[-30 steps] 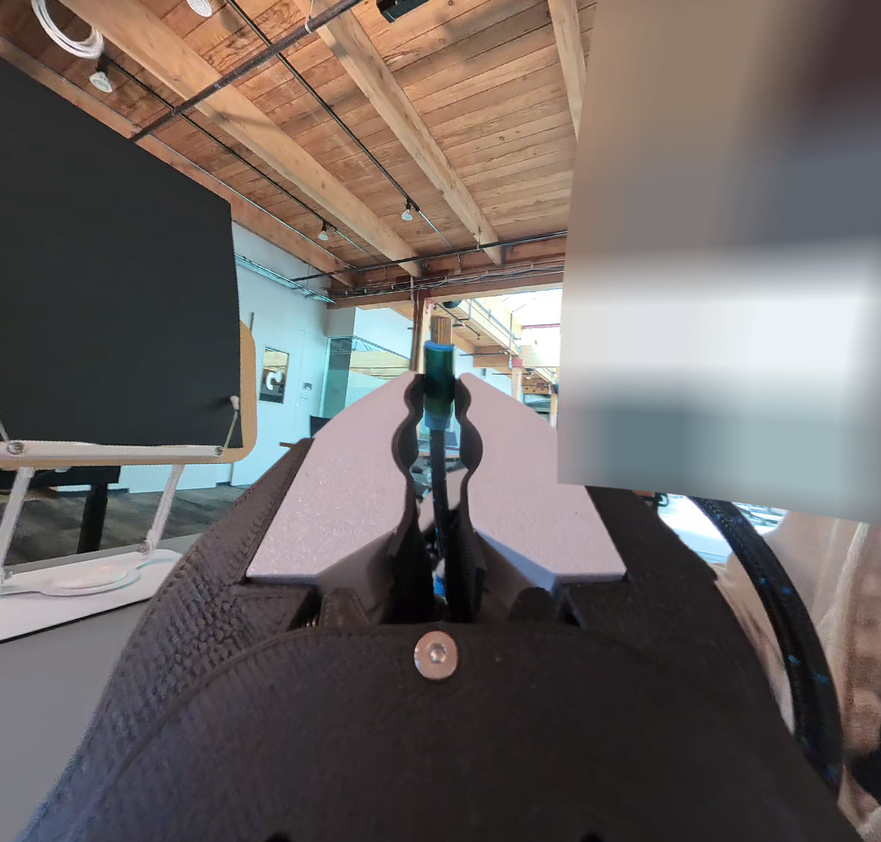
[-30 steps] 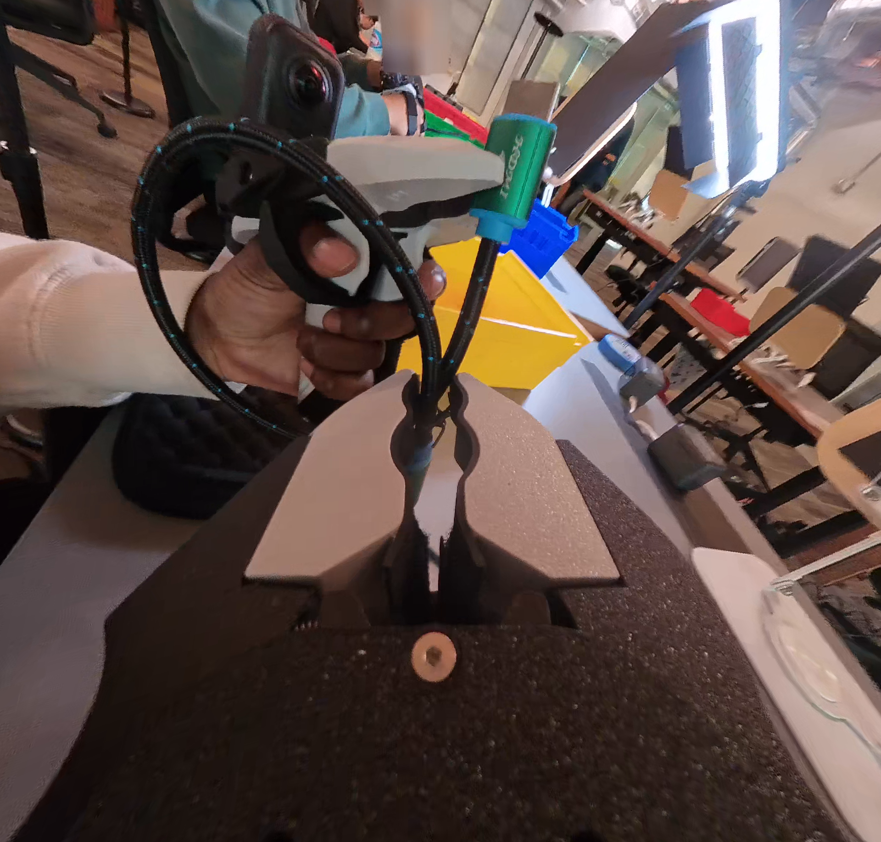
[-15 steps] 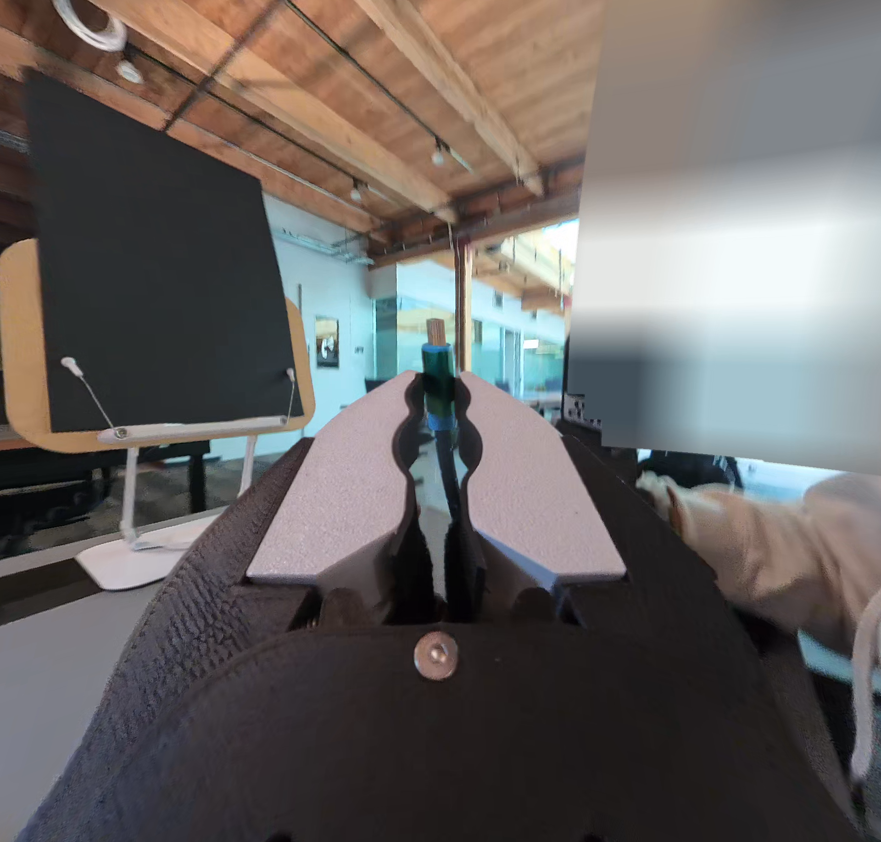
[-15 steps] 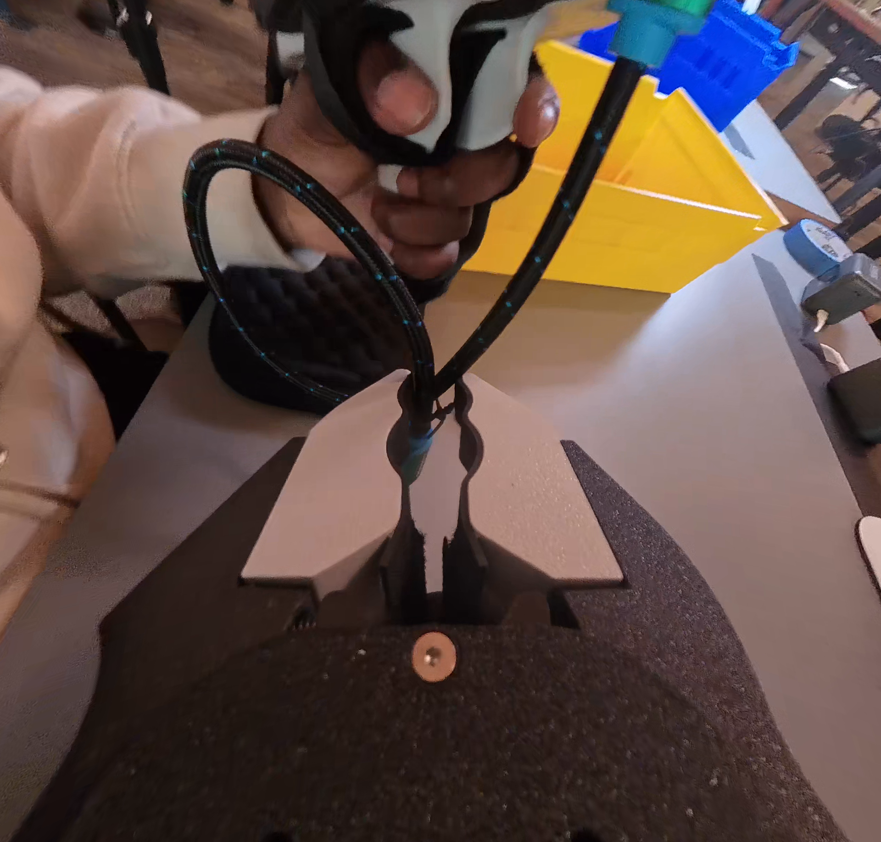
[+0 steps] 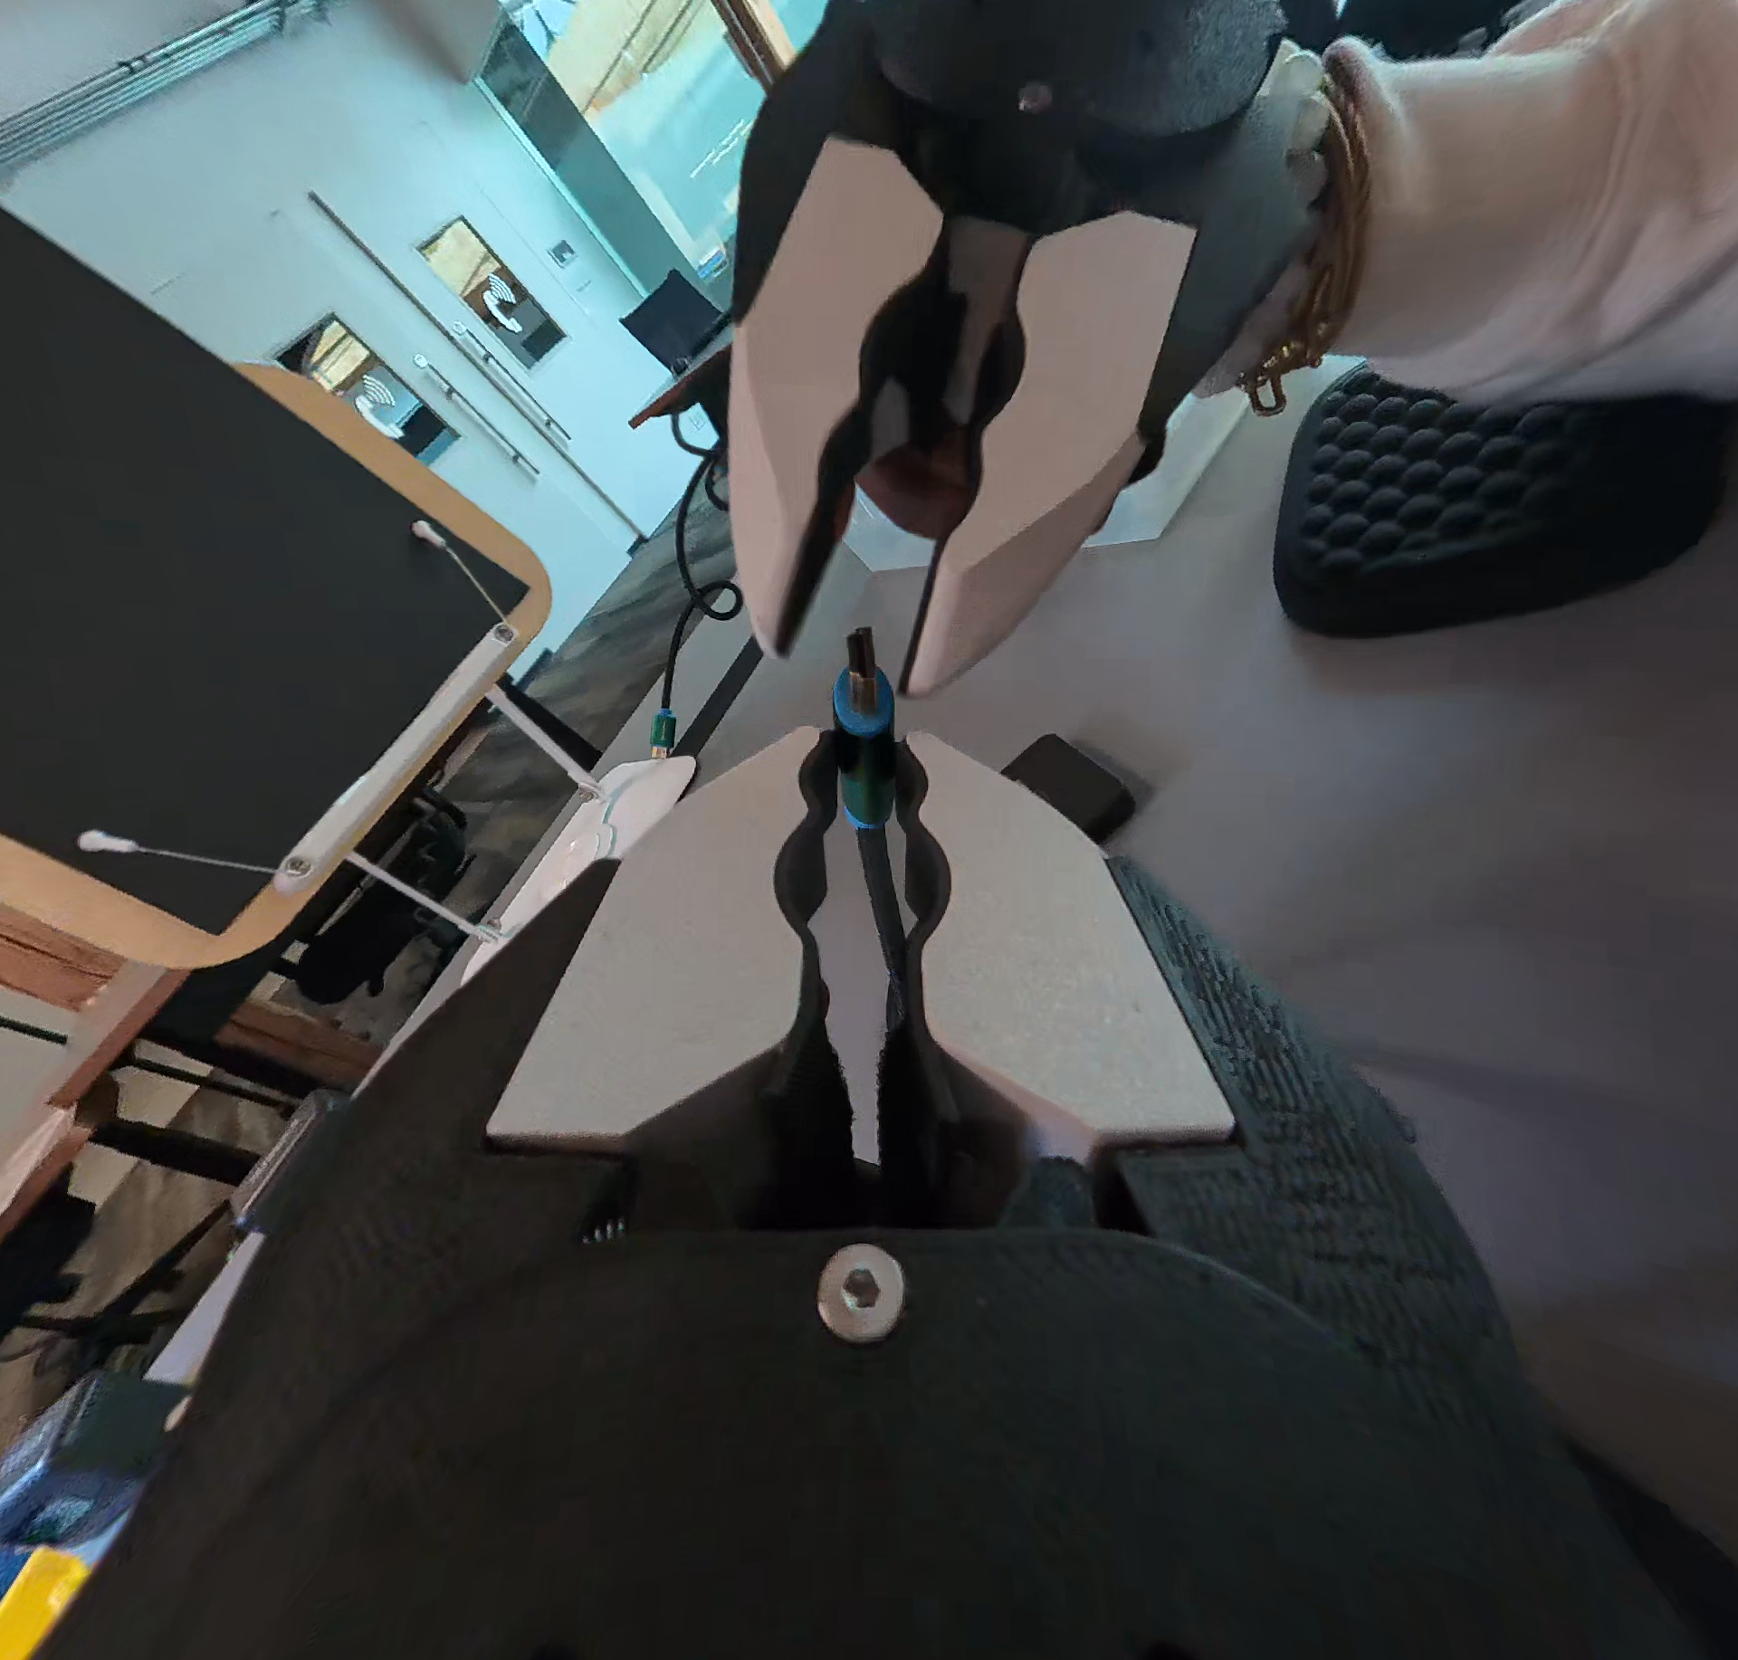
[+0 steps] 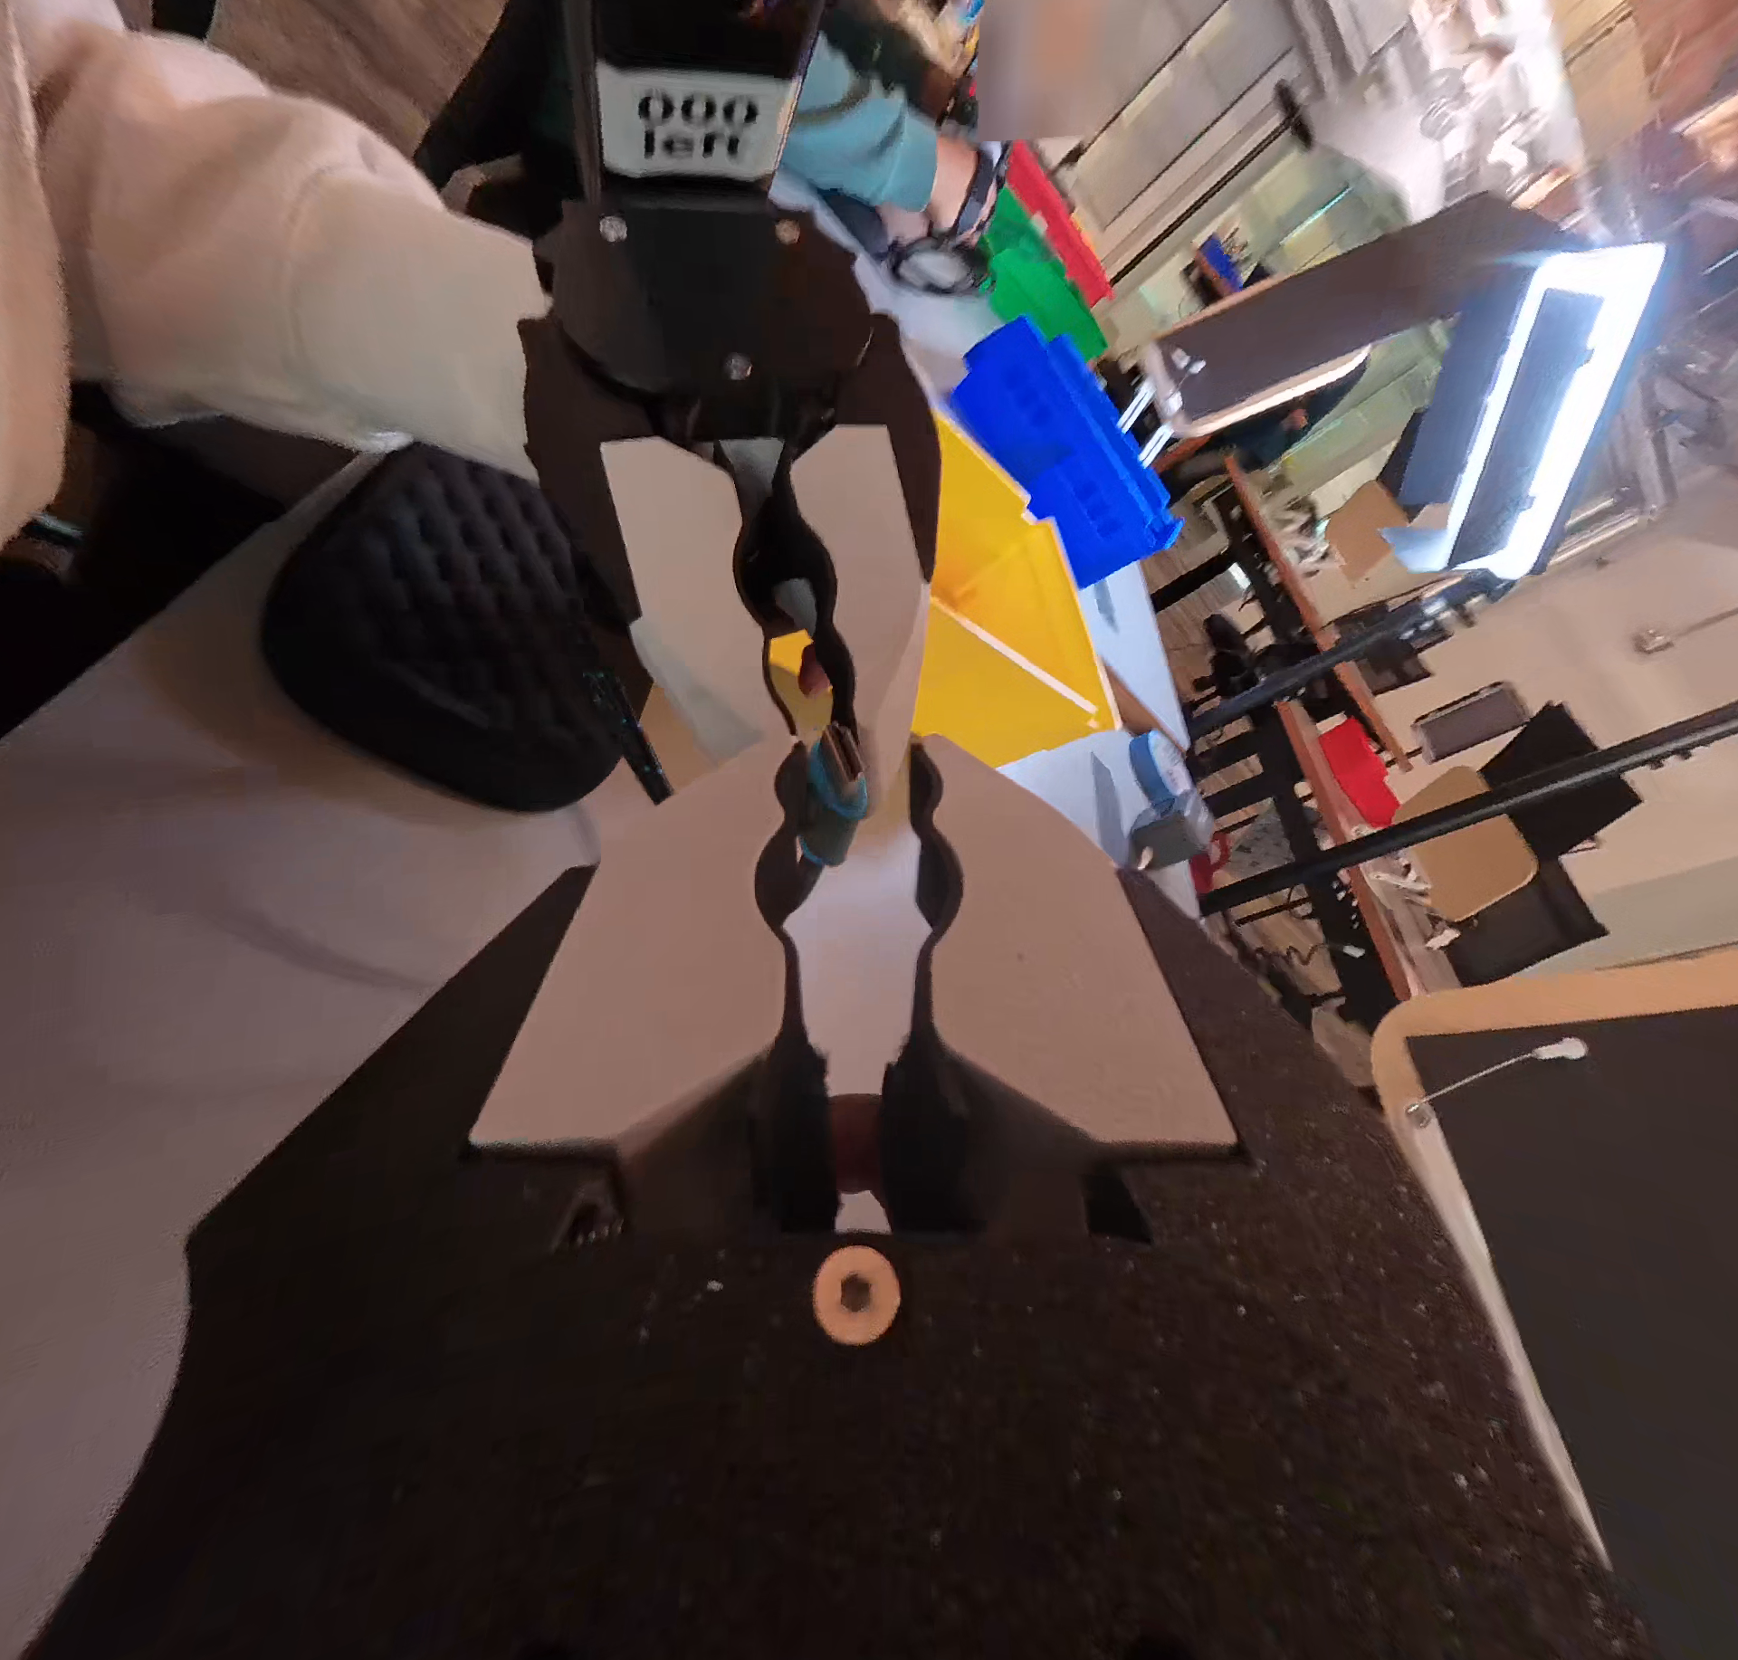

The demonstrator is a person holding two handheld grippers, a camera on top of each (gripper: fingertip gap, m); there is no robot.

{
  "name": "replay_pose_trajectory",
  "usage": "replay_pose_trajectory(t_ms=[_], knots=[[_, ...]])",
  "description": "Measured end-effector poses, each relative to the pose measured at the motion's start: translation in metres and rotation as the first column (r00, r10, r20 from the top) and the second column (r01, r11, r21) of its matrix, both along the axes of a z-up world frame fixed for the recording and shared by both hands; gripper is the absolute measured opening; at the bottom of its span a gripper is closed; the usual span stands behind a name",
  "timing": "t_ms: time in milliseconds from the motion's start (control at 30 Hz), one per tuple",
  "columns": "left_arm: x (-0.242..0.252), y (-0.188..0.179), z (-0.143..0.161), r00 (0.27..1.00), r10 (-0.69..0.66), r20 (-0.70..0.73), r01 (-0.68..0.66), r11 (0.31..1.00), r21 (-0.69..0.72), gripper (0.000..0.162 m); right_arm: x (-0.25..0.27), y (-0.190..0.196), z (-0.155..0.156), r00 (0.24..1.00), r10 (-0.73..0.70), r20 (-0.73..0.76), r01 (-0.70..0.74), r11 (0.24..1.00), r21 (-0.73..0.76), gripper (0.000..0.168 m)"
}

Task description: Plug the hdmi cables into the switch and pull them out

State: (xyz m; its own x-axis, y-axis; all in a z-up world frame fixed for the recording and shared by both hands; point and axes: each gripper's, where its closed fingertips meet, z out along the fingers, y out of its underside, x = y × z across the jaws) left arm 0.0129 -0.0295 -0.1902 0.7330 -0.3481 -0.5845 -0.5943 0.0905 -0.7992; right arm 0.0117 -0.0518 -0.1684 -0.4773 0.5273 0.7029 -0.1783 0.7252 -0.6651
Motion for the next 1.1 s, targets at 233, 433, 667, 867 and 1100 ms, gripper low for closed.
replay_pose_trajectory(t_ms=[233,433,667,867,1100], knots=[[0.005,0.003,0.005,0.999,0.004,0.053,-0.008,0.997,0.078,0.019,0.006,-0.001,-0.004,0.999,0.054,0.006,-0.054,0.998,0.016,0.004],[0.004,0.012,0.013,0.982,0.179,-0.064,-0.148,0.933,0.329,0.064,0.019,-0.004,0.0,0.977,0.2,-0.075,-0.205,0.977,-0.065,0.004],[0.034,0.012,-0.001,0.993,-0.089,-0.073,0.104,0.967,0.231,0.012,0.034,-0.02,0.002,0.943,0.321,-0.09,-0.328,0.941,-0.087,0.004],[0.002,0.02,-0.015,0.924,0.111,-0.367,-0.062,0.988,0.141,0.011,0.021,0.006,-0.014,0.984,0.169,-0.048,-0.169,0.986,0.013,0.005],[-0.018,0.025,-0.023,0.773,0.259,-0.579,-0.238,0.964,0.114,0.012,-0.001,0.019,-0.031,0.99,-0.065,-0.129,0.107,0.927,0.358,0.032]])
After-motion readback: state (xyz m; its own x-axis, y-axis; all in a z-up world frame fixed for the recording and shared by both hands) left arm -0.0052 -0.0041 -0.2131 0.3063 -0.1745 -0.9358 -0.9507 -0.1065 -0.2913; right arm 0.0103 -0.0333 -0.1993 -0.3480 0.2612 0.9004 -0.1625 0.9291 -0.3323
